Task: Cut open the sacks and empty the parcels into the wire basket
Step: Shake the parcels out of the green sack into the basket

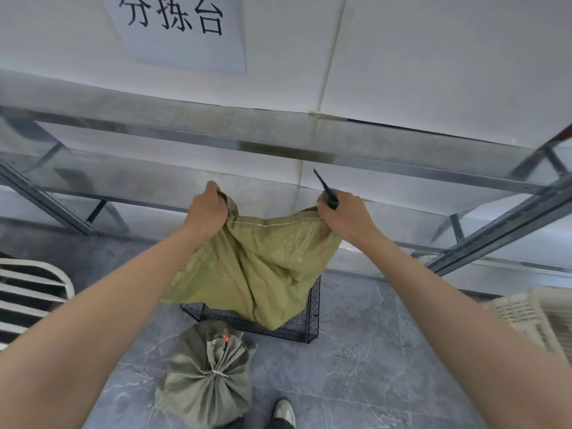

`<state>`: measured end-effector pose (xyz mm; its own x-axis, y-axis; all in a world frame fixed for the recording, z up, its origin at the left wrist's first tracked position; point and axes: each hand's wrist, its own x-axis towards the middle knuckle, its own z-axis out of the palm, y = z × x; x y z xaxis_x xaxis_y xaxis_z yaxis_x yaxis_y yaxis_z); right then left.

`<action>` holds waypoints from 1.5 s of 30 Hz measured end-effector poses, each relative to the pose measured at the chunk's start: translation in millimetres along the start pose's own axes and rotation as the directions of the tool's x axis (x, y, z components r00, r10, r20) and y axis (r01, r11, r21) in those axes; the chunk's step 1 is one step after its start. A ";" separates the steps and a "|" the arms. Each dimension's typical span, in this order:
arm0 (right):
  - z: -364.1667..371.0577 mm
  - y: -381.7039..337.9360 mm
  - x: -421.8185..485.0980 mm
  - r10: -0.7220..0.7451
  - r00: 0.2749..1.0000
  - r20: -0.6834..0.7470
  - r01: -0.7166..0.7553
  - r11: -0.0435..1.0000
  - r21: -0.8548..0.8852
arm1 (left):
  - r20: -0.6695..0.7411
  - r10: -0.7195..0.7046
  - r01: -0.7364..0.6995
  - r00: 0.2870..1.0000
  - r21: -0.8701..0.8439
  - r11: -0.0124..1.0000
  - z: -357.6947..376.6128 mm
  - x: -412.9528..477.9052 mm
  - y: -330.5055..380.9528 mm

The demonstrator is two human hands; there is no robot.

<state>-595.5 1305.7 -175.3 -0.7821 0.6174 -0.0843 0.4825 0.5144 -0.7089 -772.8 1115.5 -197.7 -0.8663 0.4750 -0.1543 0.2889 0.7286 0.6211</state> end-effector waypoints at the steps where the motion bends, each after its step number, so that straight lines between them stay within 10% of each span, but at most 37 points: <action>1: 4.2 -2.4 -4.0 -0.021 0.999 0.040 0.024 0.998 -0.058 | 0.032 0.002 -0.002 0.999 -0.009 1.000 -1.4 1.7 0.5; 6: 26.4 -7.7 -18.2 0.035 0.963 0.266 0.125 0.819 -0.560 | 0.156 0.100 -0.105 0.983 0.028 0.994 -7.2 8.7 0.4; 10: 30.0 -5.8 -24.3 0.066 0.993 0.096 0.027 0.669 -0.742 | 0.284 0.128 -0.164 0.950 0.109 0.980 -20.3 13.5 -11.5; 16: 11.0 -0.4 -19.4 0.376 0.889 -0.260 -0.442 0.852 -0.280 | 0.423 0.044 -0.114 0.905 0.142 0.983 -40.5 10.3 -43.8; 26: 34.0 -29.2 -20.3 0.577 0.710 -0.403 -0.516 0.816 0.260 | 0.703 -0.078 -0.135 0.707 0.243 0.961 -51.6 10.6 -64.2; 37: 42.8 -24.9 -24.3 0.659 0.618 -0.428 -0.537 0.752 0.383 | 0.462 -0.149 -0.112 0.874 0.492 0.863 -59.5 25.4 -136.9; 45: 37.8 -29.9 -18.1 0.718 0.578 -0.389 -0.483 0.685 0.545 | 0.177 -0.088 0.080 0.980 0.053 0.995 -60.4 20.8 -104.8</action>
<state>-610.7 1256.7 -179.0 0.0479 0.9573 -0.2851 0.4934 -0.2709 -0.8266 -845.7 1019.2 -219.6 -0.8027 0.4886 -0.3420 0.2397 0.7894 0.5652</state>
